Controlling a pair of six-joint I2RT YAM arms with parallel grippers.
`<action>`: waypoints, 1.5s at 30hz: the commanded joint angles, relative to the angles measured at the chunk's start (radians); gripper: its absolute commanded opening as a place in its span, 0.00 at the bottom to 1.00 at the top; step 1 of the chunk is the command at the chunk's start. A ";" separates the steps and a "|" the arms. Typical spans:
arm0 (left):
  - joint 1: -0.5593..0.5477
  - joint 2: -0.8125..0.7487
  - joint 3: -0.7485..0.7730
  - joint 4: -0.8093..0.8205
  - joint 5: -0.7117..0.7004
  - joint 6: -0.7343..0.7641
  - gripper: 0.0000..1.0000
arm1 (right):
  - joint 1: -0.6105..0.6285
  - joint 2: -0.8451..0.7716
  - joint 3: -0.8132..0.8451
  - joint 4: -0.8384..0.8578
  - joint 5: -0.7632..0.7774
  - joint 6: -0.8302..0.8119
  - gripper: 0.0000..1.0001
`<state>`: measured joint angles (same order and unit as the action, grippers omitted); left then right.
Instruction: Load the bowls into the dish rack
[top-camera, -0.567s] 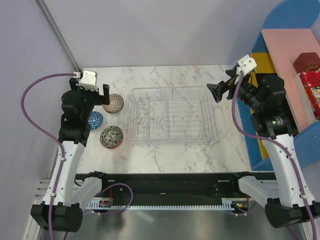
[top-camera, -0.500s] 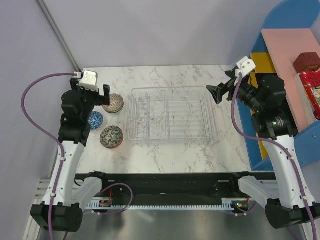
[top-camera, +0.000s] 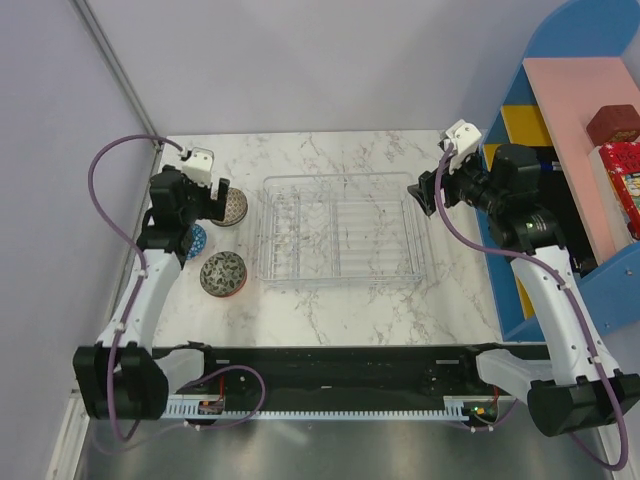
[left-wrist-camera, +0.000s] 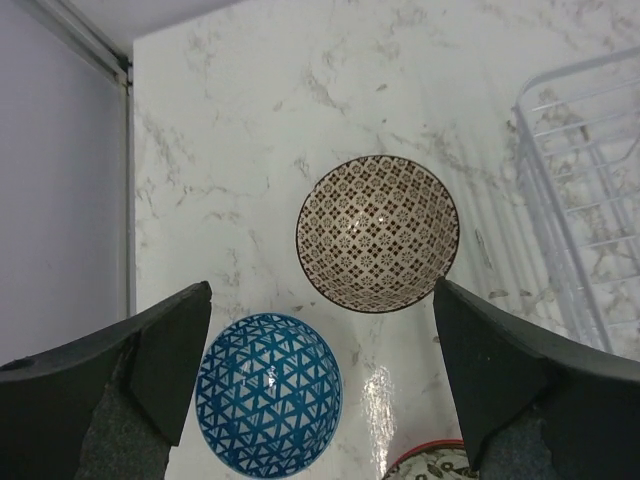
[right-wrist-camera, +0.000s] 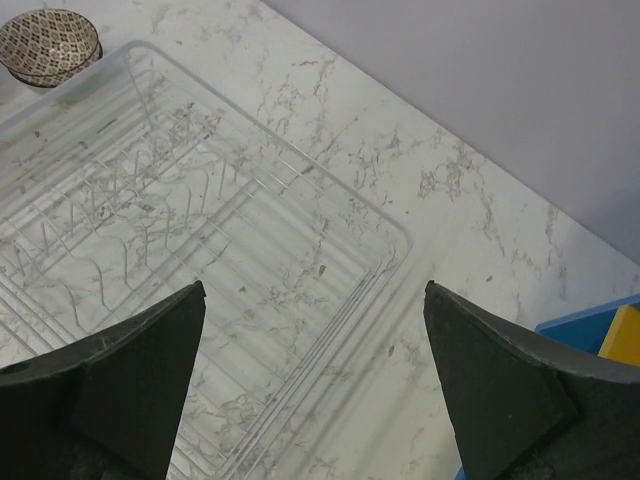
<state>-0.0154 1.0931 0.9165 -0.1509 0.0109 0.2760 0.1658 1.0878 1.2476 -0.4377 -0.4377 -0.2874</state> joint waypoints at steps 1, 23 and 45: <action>0.077 0.166 0.031 0.034 0.064 0.045 0.98 | -0.002 0.018 -0.002 -0.016 0.031 -0.032 0.98; 0.152 0.565 0.237 0.016 0.273 0.015 0.73 | 0.066 0.030 -0.077 -0.007 0.080 -0.105 0.98; 0.154 0.005 -0.125 -0.332 0.483 0.342 0.74 | 0.075 -0.164 -0.036 -0.246 0.136 -0.205 0.97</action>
<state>0.1364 1.1095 0.8261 -0.3801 0.4564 0.5434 0.2386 0.9649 1.1999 -0.6353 -0.3107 -0.4618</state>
